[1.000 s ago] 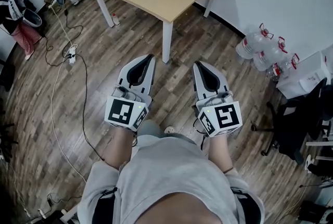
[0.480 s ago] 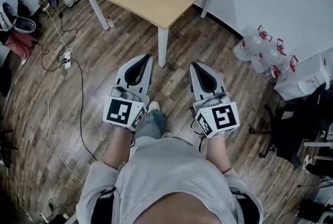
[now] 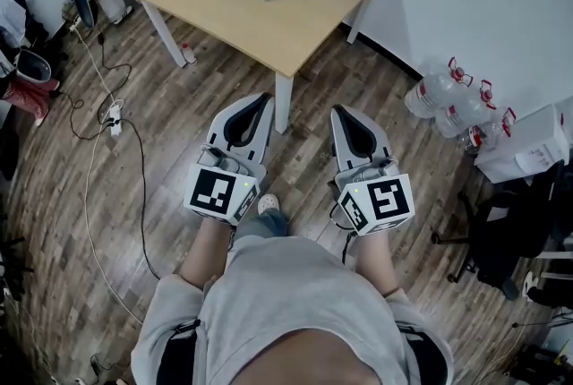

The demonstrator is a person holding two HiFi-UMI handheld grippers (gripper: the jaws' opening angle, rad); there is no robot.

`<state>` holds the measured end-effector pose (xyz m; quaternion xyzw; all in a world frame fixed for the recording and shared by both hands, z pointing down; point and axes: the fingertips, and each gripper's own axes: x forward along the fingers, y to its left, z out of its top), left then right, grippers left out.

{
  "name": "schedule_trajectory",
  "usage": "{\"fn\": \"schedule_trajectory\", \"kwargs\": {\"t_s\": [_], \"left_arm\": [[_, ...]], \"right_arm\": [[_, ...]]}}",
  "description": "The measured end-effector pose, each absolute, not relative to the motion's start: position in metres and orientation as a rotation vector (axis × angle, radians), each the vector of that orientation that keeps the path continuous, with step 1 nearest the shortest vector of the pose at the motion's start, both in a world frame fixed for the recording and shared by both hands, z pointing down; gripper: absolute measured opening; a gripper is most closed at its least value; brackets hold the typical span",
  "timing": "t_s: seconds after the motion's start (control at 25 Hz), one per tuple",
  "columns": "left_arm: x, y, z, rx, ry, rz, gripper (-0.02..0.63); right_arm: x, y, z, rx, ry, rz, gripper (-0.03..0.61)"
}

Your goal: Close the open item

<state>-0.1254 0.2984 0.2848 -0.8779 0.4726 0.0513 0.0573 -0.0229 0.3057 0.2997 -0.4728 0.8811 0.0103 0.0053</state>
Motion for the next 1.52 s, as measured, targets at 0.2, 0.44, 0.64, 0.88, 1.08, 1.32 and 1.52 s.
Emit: {"fn": "schedule_trajectory", "kwargs": {"t_s": [0.2,0.44,0.64,0.88,1.08,1.32,1.52], "left_arm": [[-0.139,0.265,0.289,-2.667,1.425,0.15,0.015],[-0.156,0.233,0.289,-2.68,1.414,0.171,0.015],[-0.168,0.214,0.294,-2.693,1.398,0.183,0.015],[-0.171,0.194,0.3,-2.722,1.391,0.179,0.015],[-0.161,0.177,0.301,-2.722,1.399,0.167,0.015],[-0.136,0.147,0.298,-2.696,1.436,0.149,0.015],[-0.11,0.118,0.296,-2.668,1.478,0.143,0.015]], "right_arm": [[-0.037,0.272,0.3,-1.479,2.761,0.037,0.009],[-0.053,0.241,0.299,-1.501,2.743,0.019,0.009],[-0.067,0.226,0.3,-1.509,2.737,0.022,0.009],[-0.065,0.21,0.307,-1.556,2.72,-0.005,0.009],[-0.056,0.193,0.309,-1.547,2.734,-0.001,0.009],[-0.032,0.158,0.307,-1.512,2.747,-0.003,0.009],[-0.005,0.124,0.304,-1.467,2.77,0.001,0.009]]}}
